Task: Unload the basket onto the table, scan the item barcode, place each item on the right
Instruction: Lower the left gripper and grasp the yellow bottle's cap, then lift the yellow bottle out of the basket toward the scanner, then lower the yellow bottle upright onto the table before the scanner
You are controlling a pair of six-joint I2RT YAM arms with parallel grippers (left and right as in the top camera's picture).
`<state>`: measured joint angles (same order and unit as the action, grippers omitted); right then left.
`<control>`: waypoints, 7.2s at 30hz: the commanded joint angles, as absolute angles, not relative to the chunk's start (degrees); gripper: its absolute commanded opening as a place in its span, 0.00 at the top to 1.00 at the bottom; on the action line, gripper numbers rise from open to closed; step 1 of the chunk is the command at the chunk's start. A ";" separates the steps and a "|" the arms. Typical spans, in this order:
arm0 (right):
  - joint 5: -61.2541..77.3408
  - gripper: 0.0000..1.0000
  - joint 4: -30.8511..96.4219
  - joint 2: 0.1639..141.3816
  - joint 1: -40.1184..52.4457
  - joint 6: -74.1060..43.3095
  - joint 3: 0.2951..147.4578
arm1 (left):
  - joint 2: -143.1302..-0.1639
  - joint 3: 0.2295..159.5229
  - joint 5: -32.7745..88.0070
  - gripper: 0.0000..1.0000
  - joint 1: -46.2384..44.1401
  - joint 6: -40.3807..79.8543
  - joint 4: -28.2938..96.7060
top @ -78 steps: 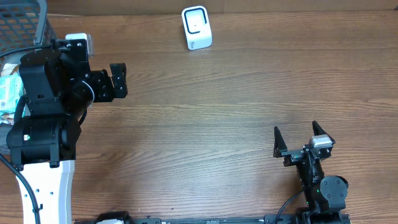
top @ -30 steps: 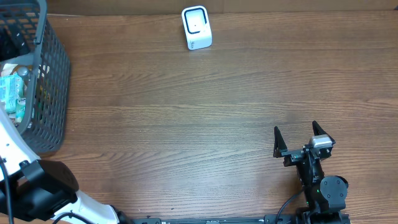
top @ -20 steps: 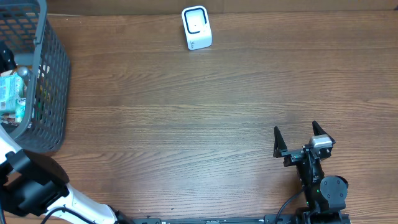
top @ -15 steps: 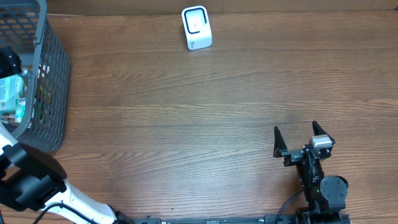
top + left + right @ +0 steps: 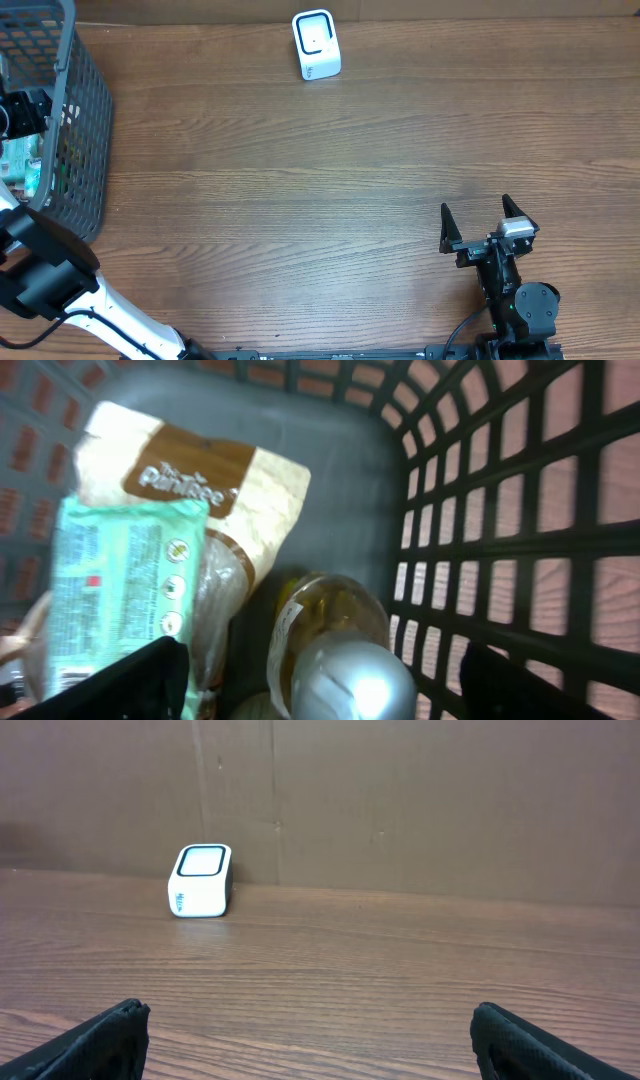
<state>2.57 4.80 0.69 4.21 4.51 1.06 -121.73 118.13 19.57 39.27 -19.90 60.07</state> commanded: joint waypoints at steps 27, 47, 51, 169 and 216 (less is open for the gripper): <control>2.68 0.00 4.64 0.62 4.14 4.56 0.45 | -125.58 116.33 20.38 0.40 39.07 -20.97 60.16; 2.68 0.00 4.64 0.62 4.14 4.56 0.45 | -125.29 116.79 20.60 0.69 38.94 -20.32 60.20; 2.68 0.00 4.64 0.62 4.14 4.56 0.45 | -123.83 118.24 20.58 0.69 38.94 -19.22 59.72; 2.68 0.00 4.64 0.62 4.14 4.56 0.45 | -126.28 133.16 -13.26 0.91 -43.72 57.21 72.18; 2.68 0.00 4.64 0.62 4.14 4.56 0.45 | -126.28 120.88 -28.05 0.89 -53.91 61.17 59.90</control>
<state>2.57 4.80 0.69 4.21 4.51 1.06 -126.48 120.99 -23.38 -53.10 62.78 60.86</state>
